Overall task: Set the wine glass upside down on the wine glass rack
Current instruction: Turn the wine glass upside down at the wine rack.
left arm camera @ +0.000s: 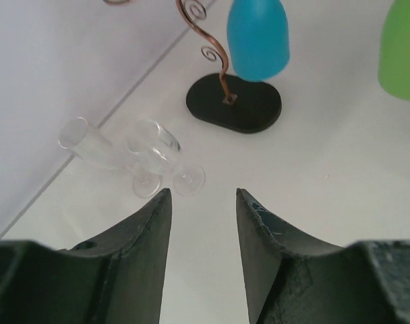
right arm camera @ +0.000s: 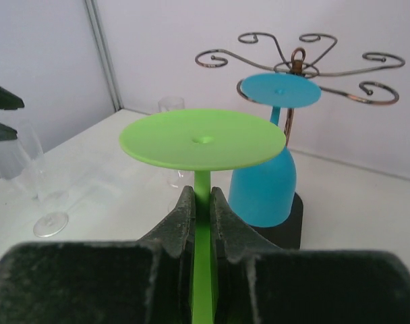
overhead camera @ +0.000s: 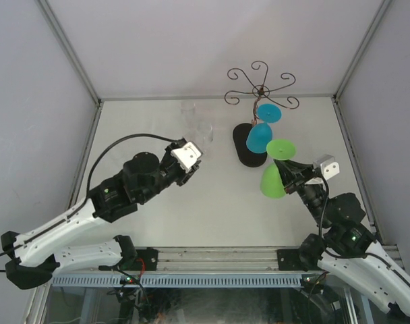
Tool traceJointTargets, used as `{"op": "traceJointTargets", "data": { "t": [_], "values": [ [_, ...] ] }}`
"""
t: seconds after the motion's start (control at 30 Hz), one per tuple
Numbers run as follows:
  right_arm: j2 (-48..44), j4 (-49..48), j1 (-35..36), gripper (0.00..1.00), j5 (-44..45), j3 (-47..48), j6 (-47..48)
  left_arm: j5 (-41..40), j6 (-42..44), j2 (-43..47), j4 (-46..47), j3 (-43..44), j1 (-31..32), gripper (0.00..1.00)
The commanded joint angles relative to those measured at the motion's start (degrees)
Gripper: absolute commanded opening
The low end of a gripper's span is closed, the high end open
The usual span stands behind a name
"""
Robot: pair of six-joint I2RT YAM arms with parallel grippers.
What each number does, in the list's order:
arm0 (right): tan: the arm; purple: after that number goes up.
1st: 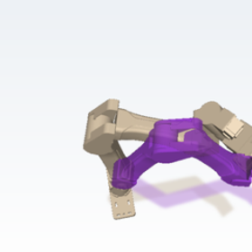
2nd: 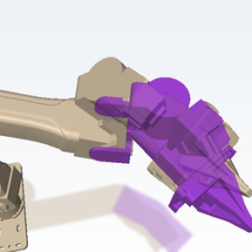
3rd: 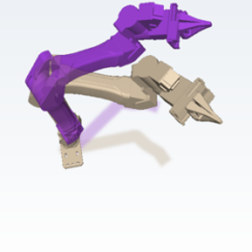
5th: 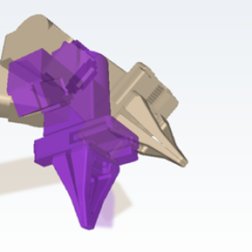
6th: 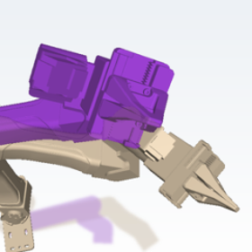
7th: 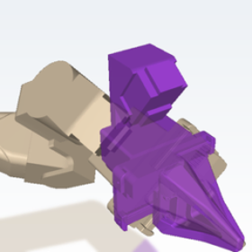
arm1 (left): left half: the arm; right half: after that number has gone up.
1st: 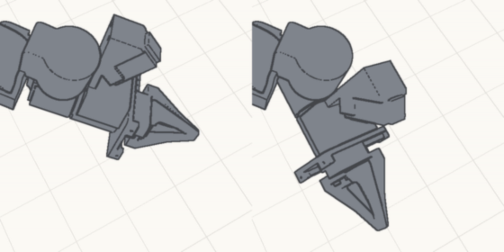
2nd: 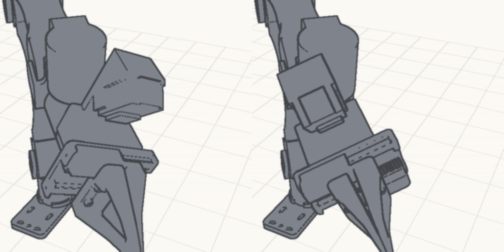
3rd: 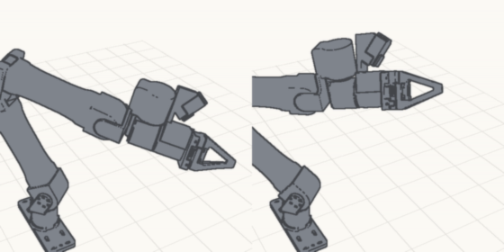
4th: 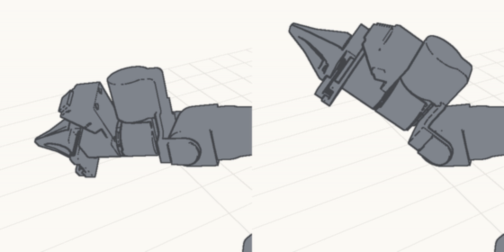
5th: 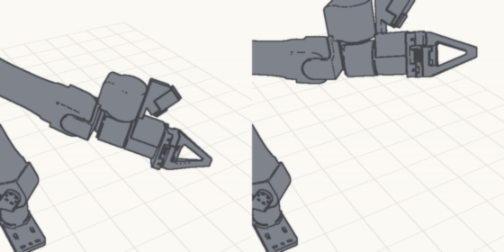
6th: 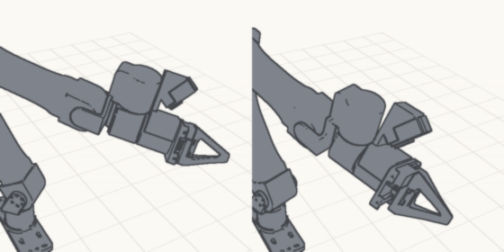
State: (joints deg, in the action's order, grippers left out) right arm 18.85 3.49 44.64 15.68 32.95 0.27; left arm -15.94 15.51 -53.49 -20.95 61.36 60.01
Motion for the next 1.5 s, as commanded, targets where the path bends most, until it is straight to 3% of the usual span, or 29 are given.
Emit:
{"op": "traceJointTargets", "data": {
  "t": [0.0,0.17,0.3,0.47,0.8,1.0,1.47],
  "values": [
    [1.14,-7.38,-0.61,0.0,-4.46,0.27,3.46,-4.1,-5.12,0.59,-1.4,8.69,-0.18,0.48],
    [8.64,-15.99,0.19,0.0,-8.85,0.0,3.33,-10.7,-6.23,3.79,-1.85,6.58,-0.21,0.48],
    [14.43,-25.02,2.74,0.0,-8.16,-0.41,4.82,-11.33,-6.23,6.08,0.58,2.43,-0.22,0.49],
    [22.54,-39.81,7.92,0.0,-2.26,-2.01,8.41,-15.29,-5.75,6.3,1.35,1.45,-0.48,0.48],
    [42.38,-64.21,8.29,0.0,9.37,-0.44,11.34,-16.26,-7.44,10.41,-0.92,0.43,-0.98,0.48],
    [49.58,-70.65,7.72,0.0,15.66,1.82,13.7,-17.52,-8.8,15.01,-1.96,-2.5,-0.99,0.48],
    [59.97,-76.19,7.0,0.0,21.48,7.7,16.86,-23.0,-15.53,22.59,-5.66,-8.16,-0.96,0.49]
  ]
}}
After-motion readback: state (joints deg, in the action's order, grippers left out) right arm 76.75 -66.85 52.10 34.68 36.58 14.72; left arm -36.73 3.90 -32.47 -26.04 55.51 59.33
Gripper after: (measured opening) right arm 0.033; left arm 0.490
